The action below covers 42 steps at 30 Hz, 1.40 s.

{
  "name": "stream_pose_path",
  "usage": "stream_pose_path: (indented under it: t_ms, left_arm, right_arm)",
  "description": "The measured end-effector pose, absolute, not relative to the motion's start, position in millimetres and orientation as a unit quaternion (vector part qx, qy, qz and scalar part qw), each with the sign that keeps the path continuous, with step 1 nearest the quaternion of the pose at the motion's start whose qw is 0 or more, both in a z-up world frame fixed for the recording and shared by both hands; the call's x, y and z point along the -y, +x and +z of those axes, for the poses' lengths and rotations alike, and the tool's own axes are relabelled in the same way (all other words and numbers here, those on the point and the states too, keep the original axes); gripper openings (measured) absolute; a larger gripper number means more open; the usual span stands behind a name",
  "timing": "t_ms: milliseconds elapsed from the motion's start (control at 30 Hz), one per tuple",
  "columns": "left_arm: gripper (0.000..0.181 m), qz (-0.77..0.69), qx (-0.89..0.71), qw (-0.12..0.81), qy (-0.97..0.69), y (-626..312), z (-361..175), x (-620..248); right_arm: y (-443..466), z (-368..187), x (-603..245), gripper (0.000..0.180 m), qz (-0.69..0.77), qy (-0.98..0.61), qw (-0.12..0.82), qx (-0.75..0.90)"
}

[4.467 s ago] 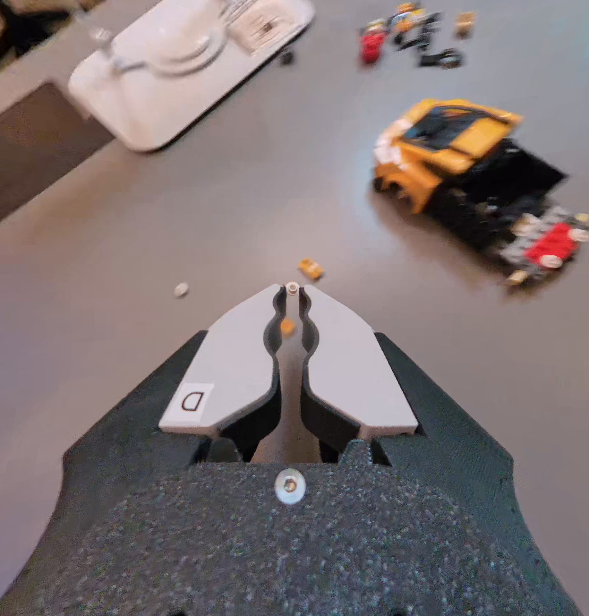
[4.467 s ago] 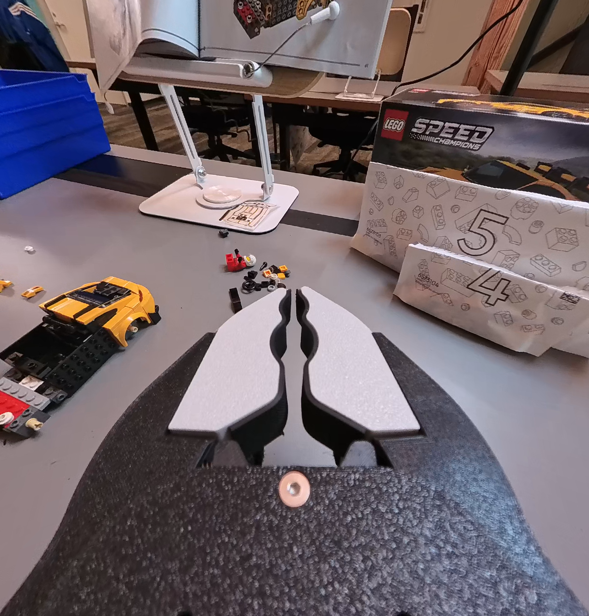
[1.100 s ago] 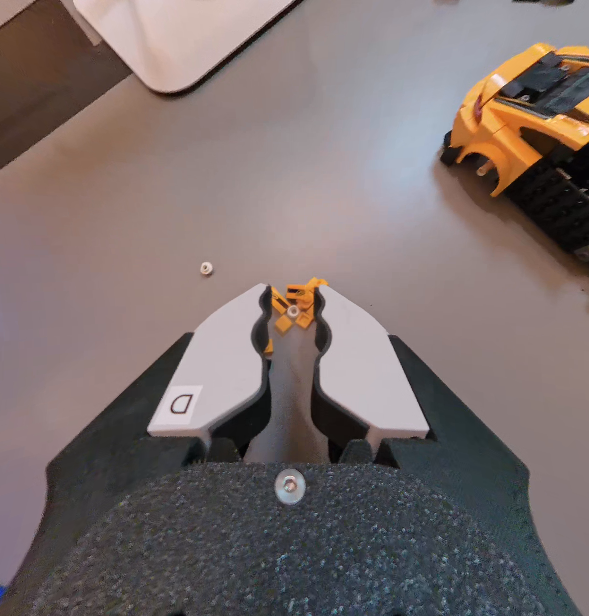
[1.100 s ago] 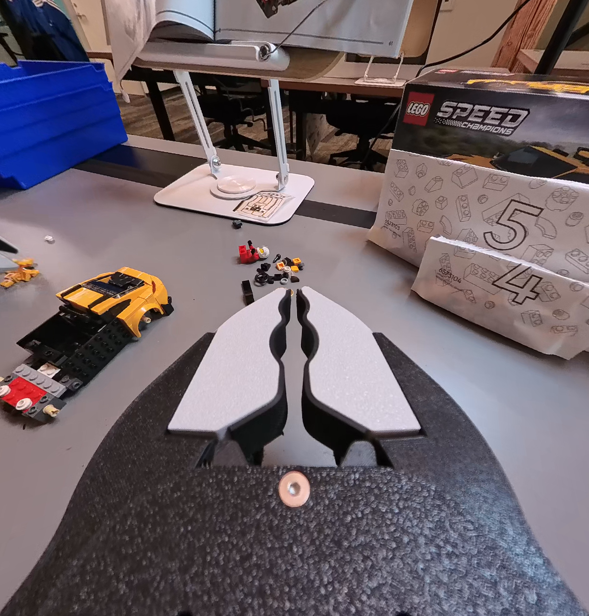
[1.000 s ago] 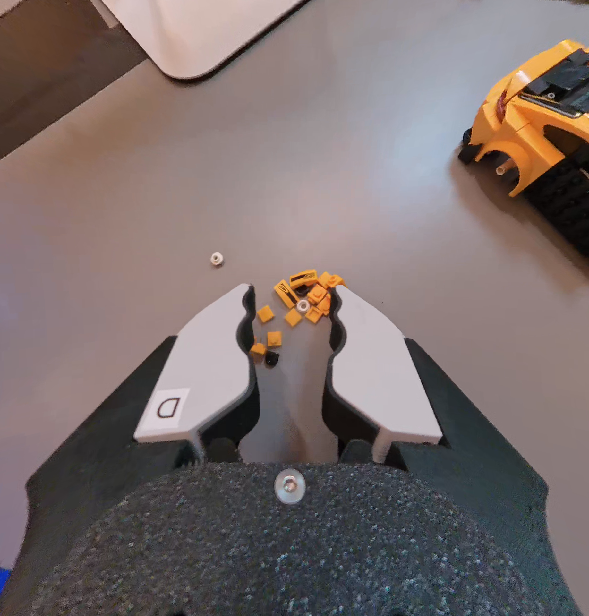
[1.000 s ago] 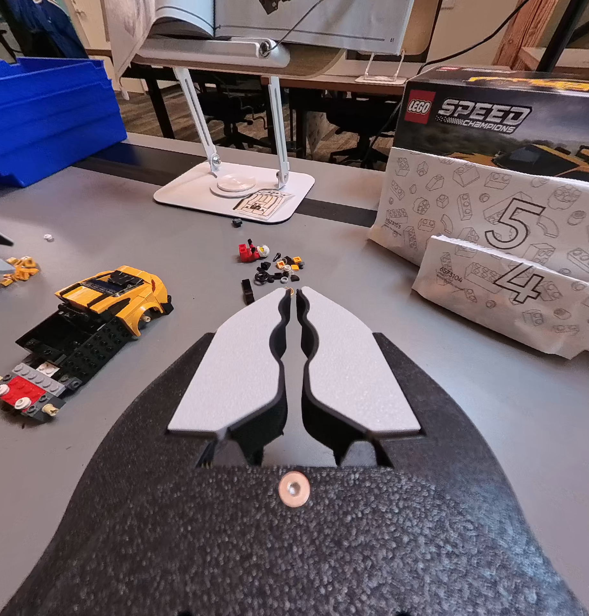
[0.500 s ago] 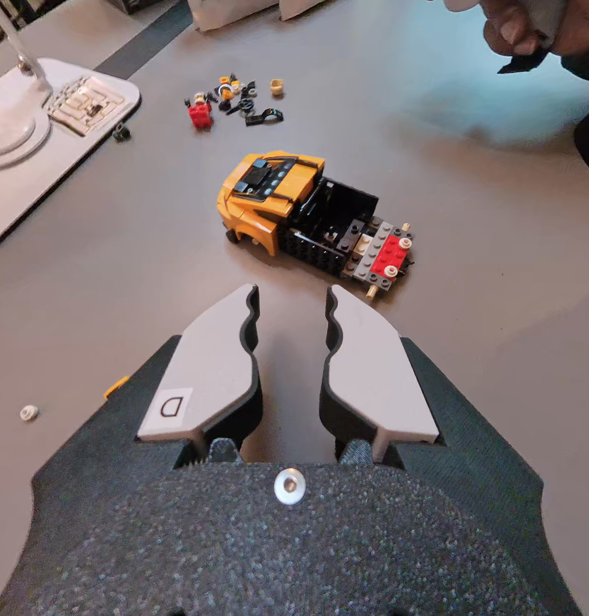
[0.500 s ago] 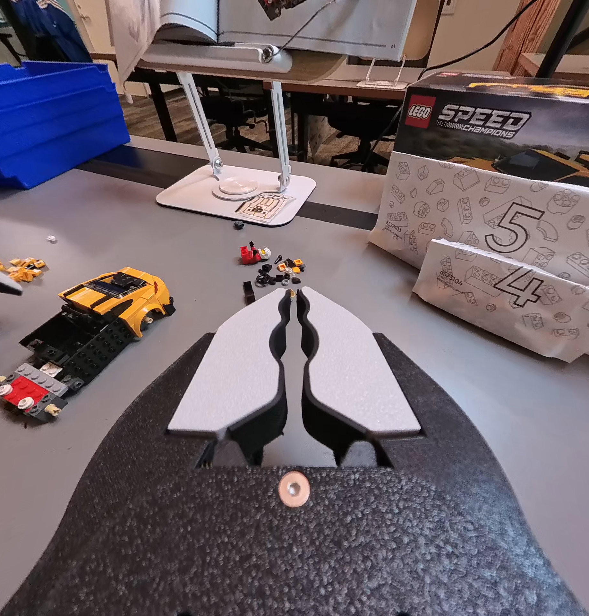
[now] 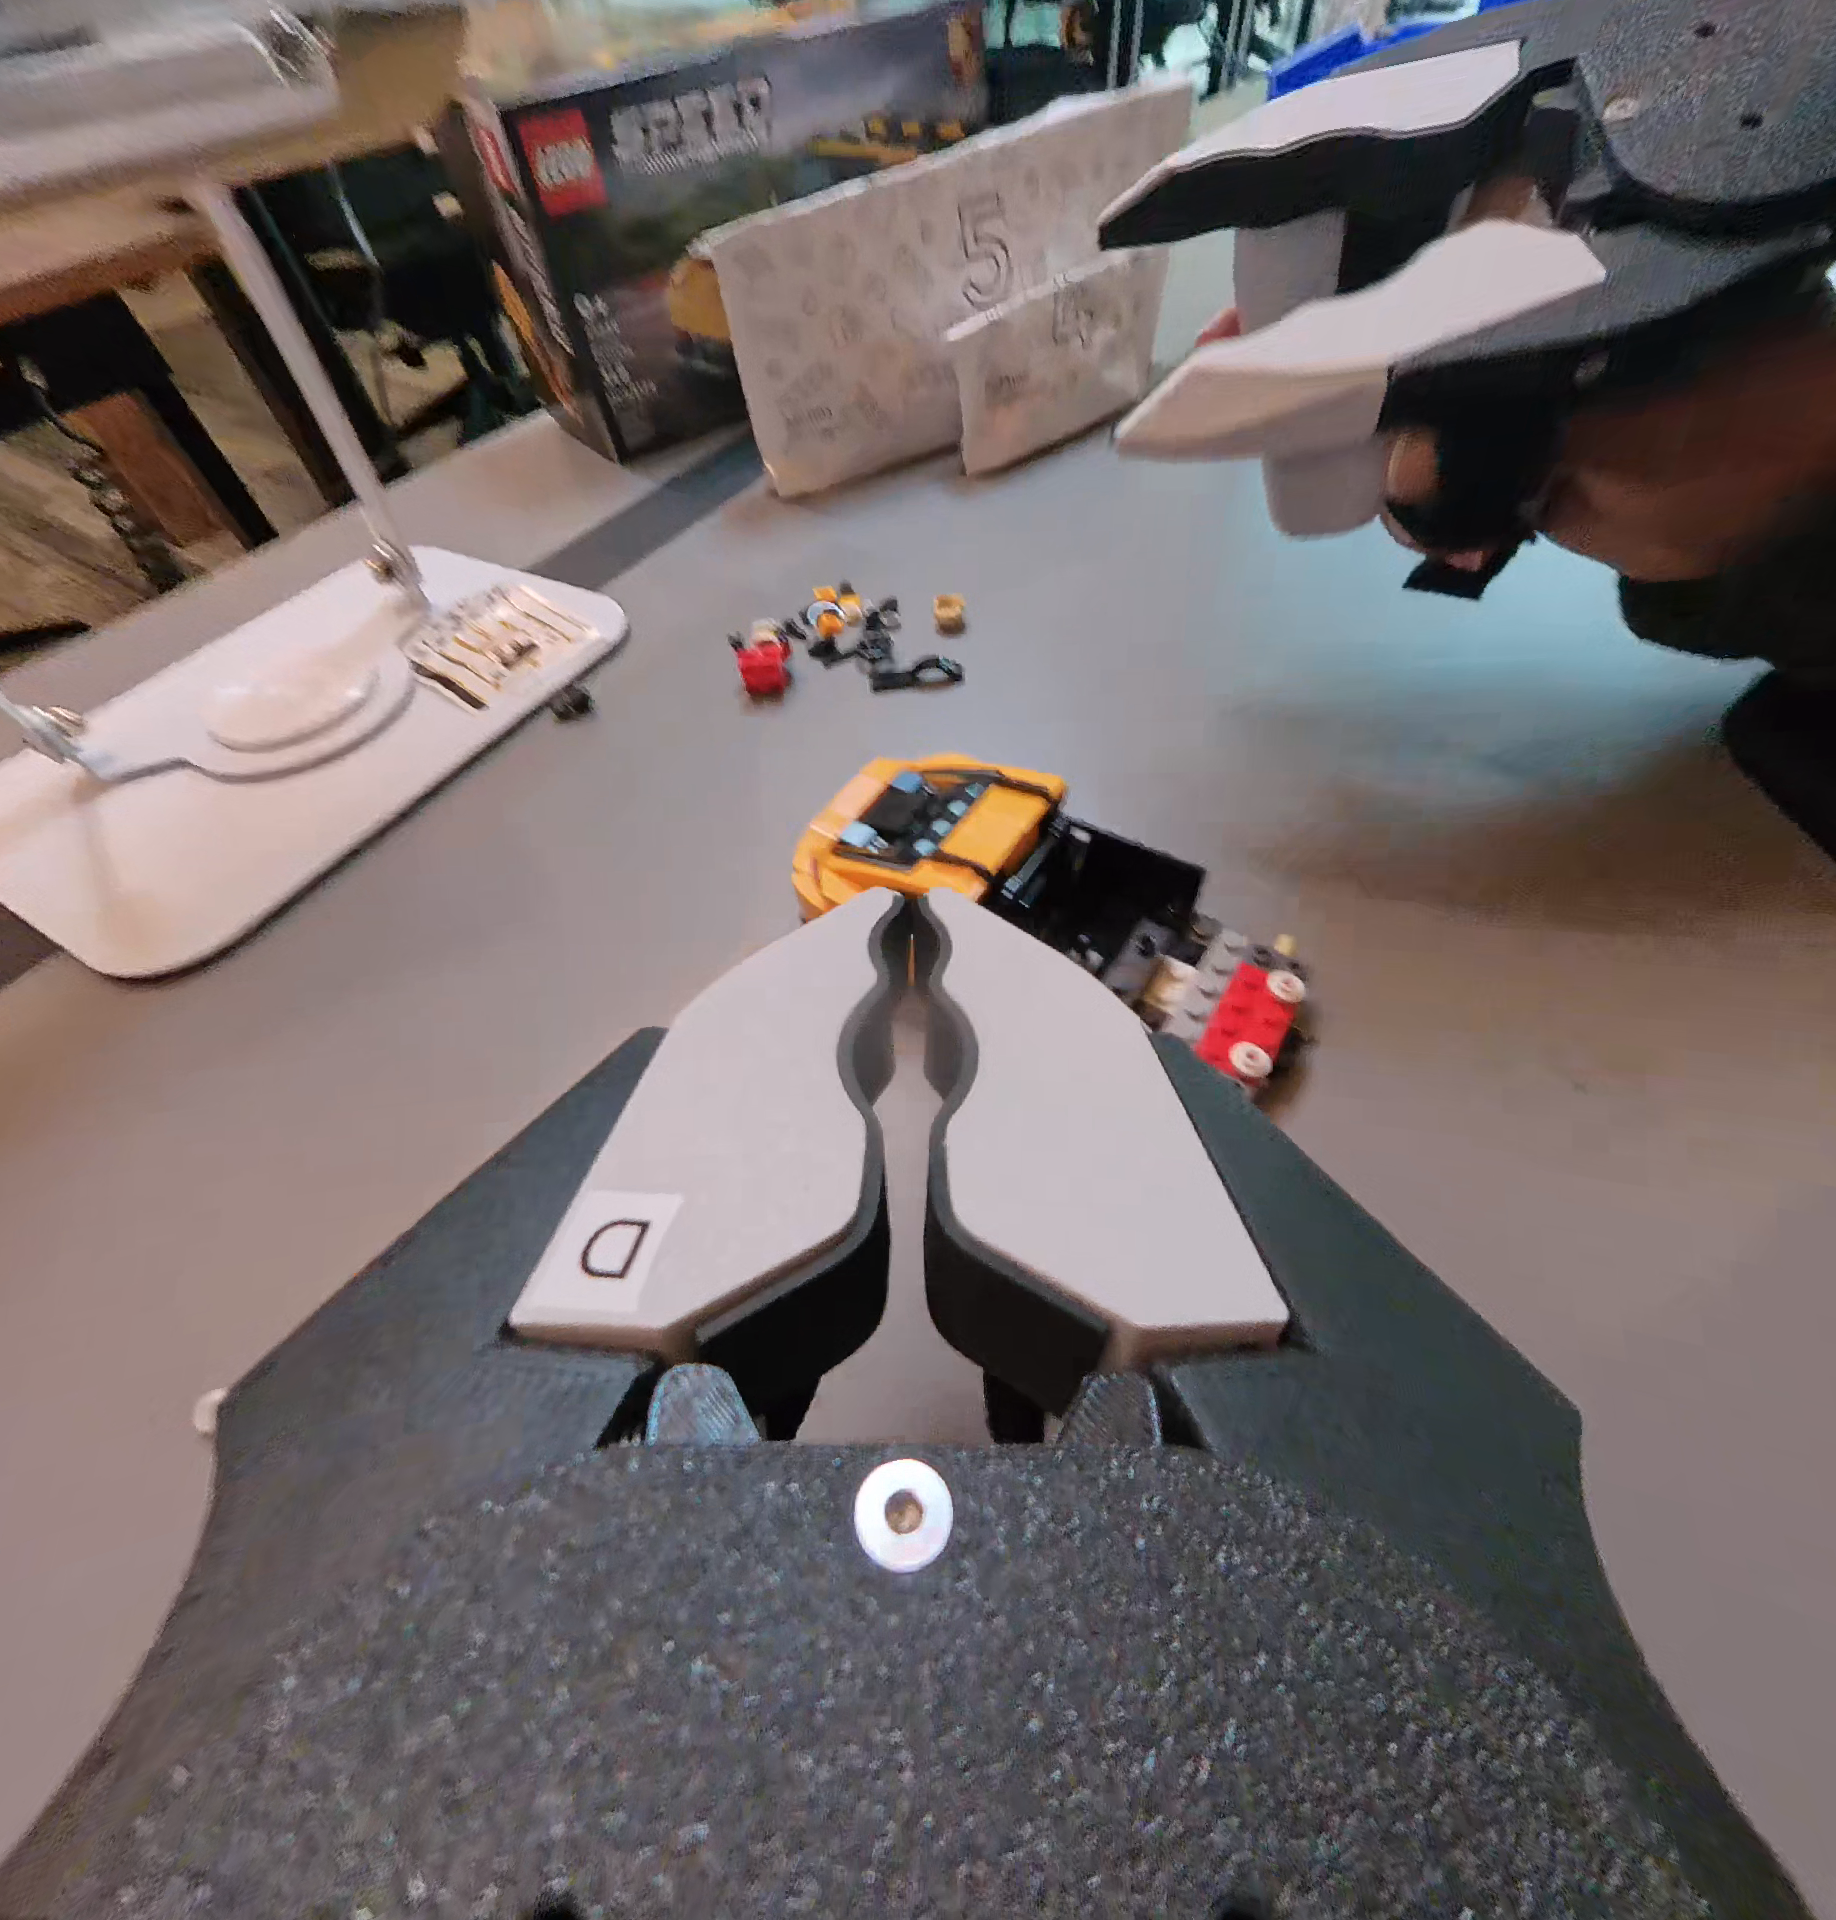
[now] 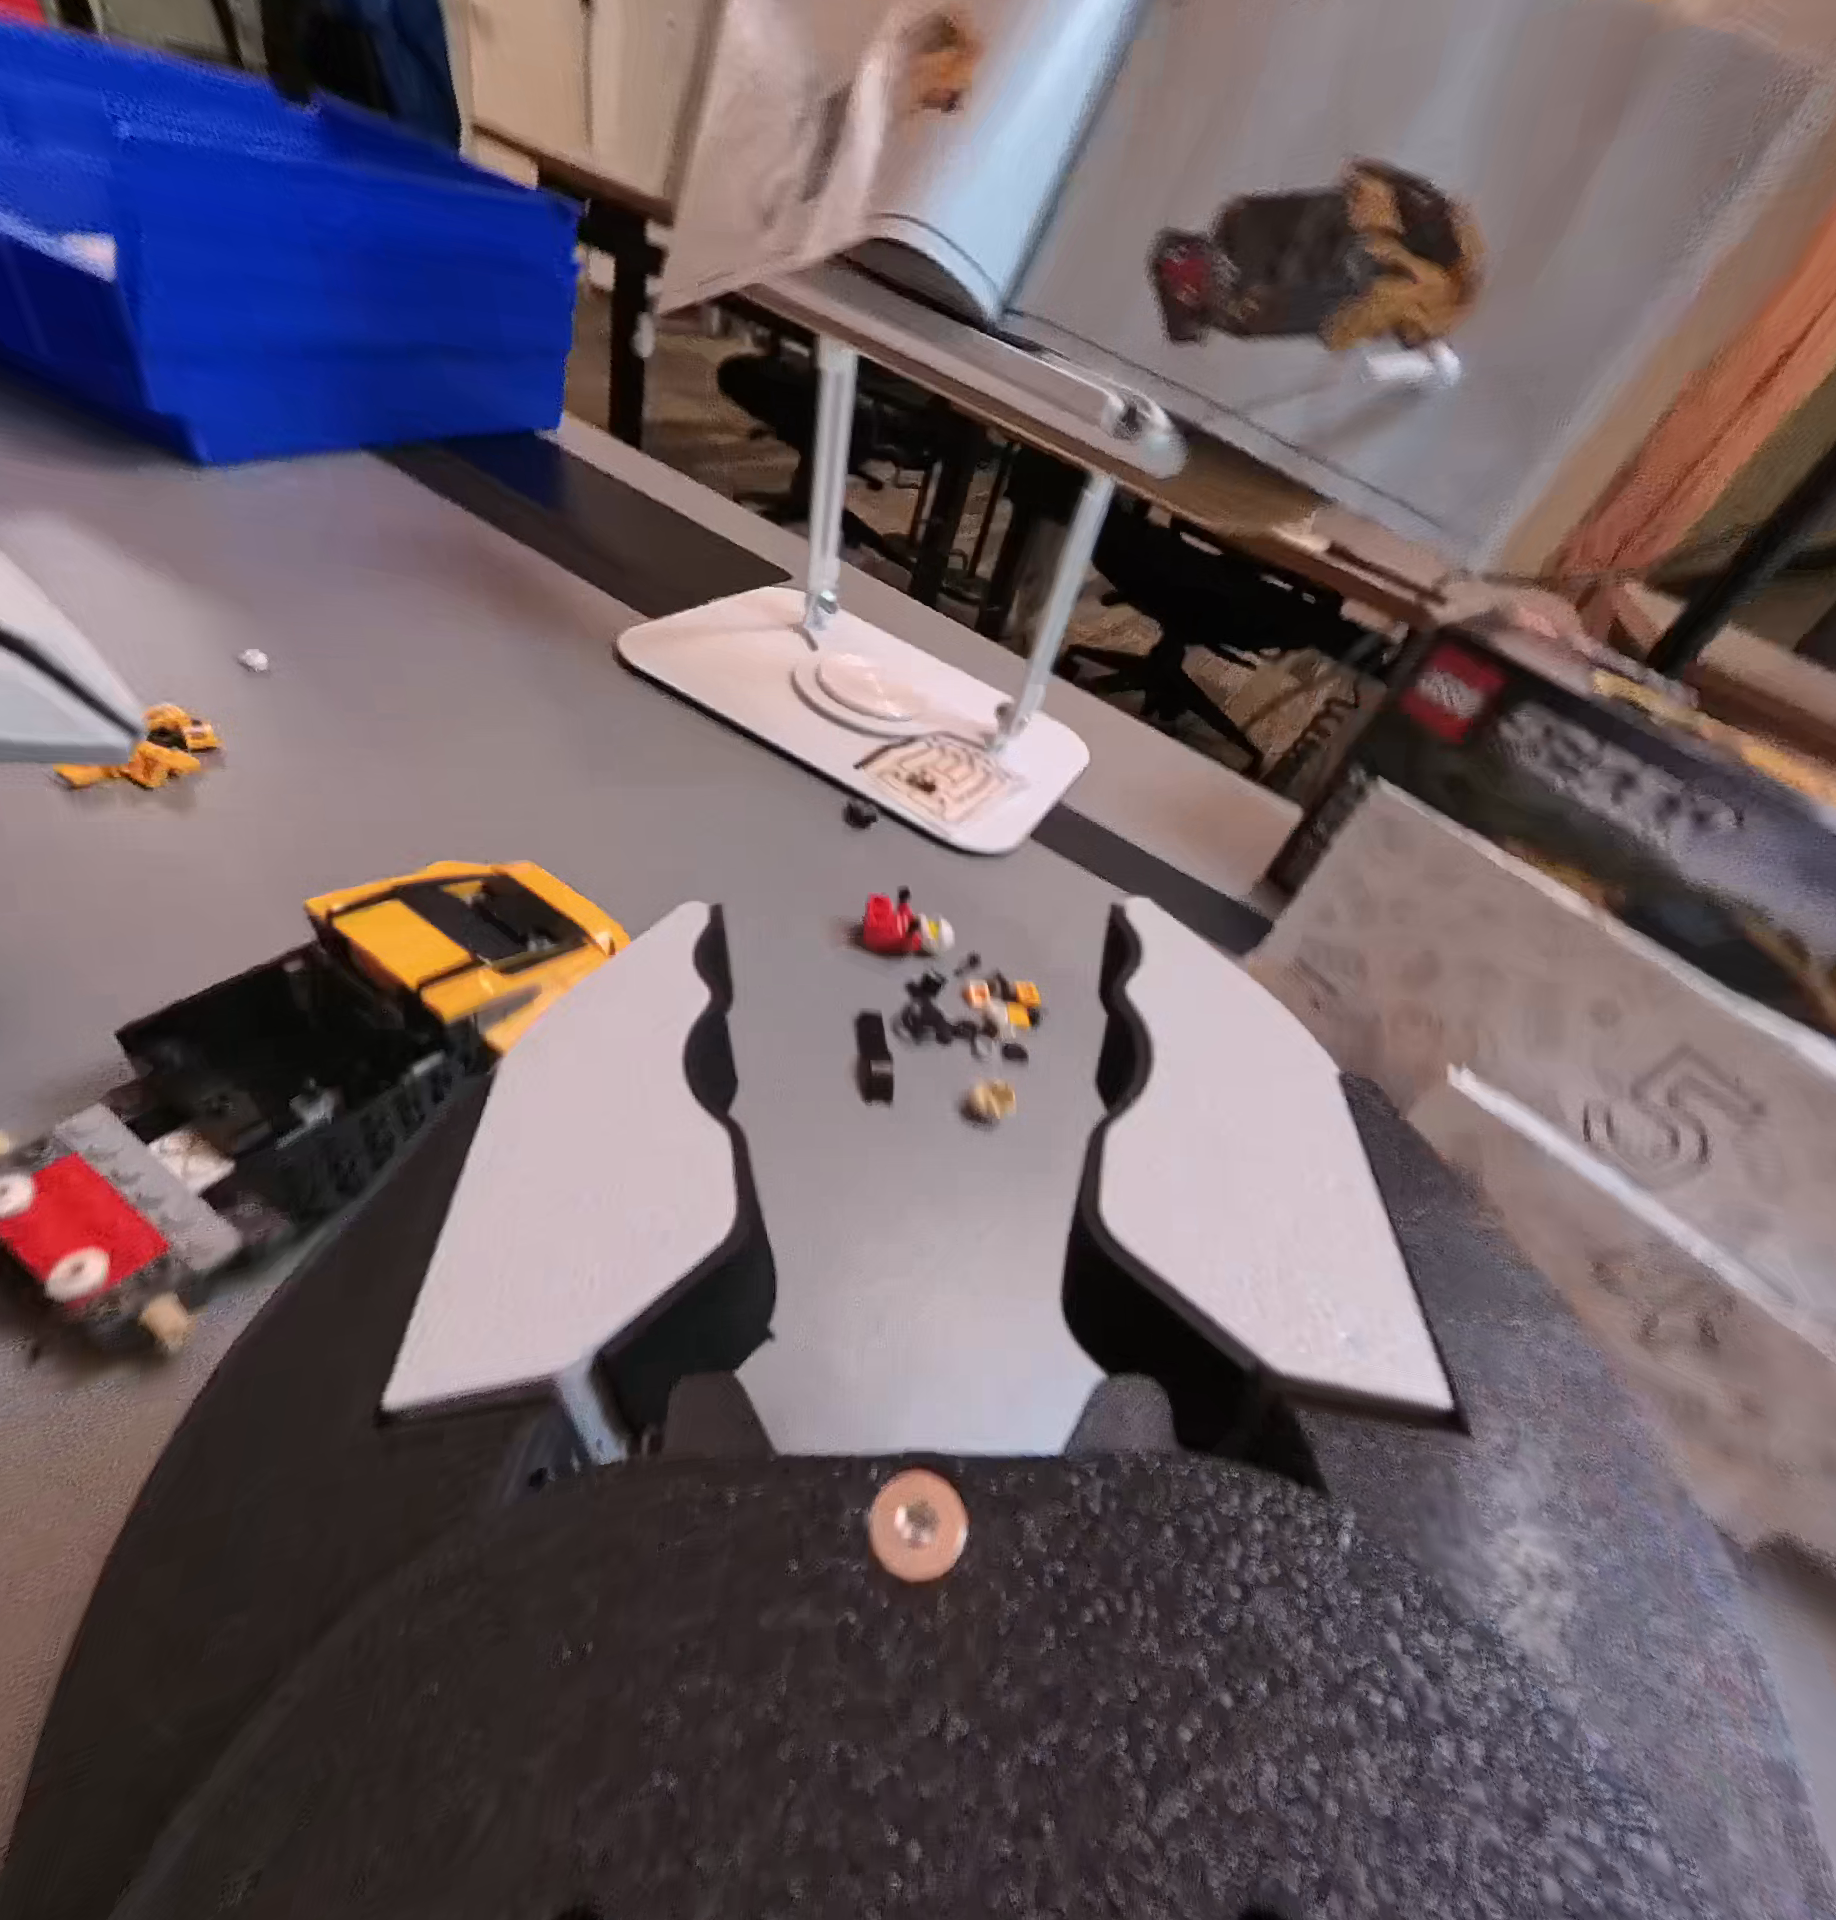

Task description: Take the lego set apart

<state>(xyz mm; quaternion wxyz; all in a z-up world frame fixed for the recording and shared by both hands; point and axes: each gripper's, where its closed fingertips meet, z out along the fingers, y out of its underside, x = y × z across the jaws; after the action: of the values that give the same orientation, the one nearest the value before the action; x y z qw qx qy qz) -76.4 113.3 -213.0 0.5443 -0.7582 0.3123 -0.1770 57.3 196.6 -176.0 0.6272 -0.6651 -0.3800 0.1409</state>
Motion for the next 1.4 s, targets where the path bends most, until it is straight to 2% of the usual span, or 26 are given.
stream_pose_path:
  t_ms: [233, 400, 500, 533, 567, 633, 700, 767, 933, 1167, 1267, 1400]
  left_arm:
    - [0.000, -0.195, -0.274, 0.582, -0.740, -89.4, -190.8, -121.4]
    - [0.001, -0.294, -0.239, 0.533, -0.756, -86.0, -208.7, -105.3]
    - [0.002, -0.327, -0.211, 0.515, -0.764, -92.8, -212.5, -105.5]
    - [0.002, -0.334, -0.203, 0.517, -0.762, -95.5, -210.5, -106.6]
    - [0.003, -0.342, -0.196, 0.519, -0.758, -97.7, -207.7, -107.6]
    - [0.004, -0.360, -0.188, 0.524, -0.749, -99.0, -201.9, -109.0]
    - [0.004, -0.367, -0.183, 0.527, -0.744, -98.6, -198.8, -113.0]
    - [0.004, -0.354, -0.191, 0.535, -0.743, -97.4, -195.5, -119.9]
    - [0.008, -0.240, -0.241, 0.569, -0.748, -102.9, -173.2, -156.4]
    - [0.013, -0.109, -0.245, 0.624, -0.734, -116.4, -91.2, -277.9]
    - [0.015, -0.079, -0.258, 0.621, -0.736, -107.1, -72.5, -330.8]
    - [0.014, -0.043, -0.297, 0.608, -0.735, -84.3, -64.4, -376.6]
  right_arm:
    - [-76.0, -104.5, -261.2, 0.093, 0.063, -0.588, 0.675, 0.442]
    - [-151.5, -79.4, -348.2, 0.114, -0.011, -0.604, 0.680, 0.415]
    - [-153.1, -79.1, -393.5, 0.107, -0.098, -0.625, 0.664, 0.398]
    - [-151.2, -72.2, -397.5, 0.097, -0.096, -0.616, 0.677, 0.391]
    - [-144.8, -64.3, -398.8, 0.076, -0.105, -0.605, 0.688, 0.386]
    - [-131.8, -52.6, -397.9, 0.050, -0.098, -0.595, 0.703, 0.378]
    - [-115.9, -44.3, -398.8, 0.034, -0.078, -0.594, 0.712, 0.366]
    - [-94.6, -38.8, -405.1, 0.028, -0.075, -0.599, 0.717, 0.348]
    - [-49.6, -37.2, -415.6, 0.024, -0.042, -0.617, 0.724, 0.305]
    - [-19.6, -45.6, -422.6, 0.027, -0.013, -0.637, 0.719, 0.278]
    - [-9.3, -48.8, -420.5, 0.031, 0.003, -0.639, 0.719, 0.272]
    - [19.7, -55.2, -419.4, 0.026, 0.021, -0.646, 0.727, 0.233]
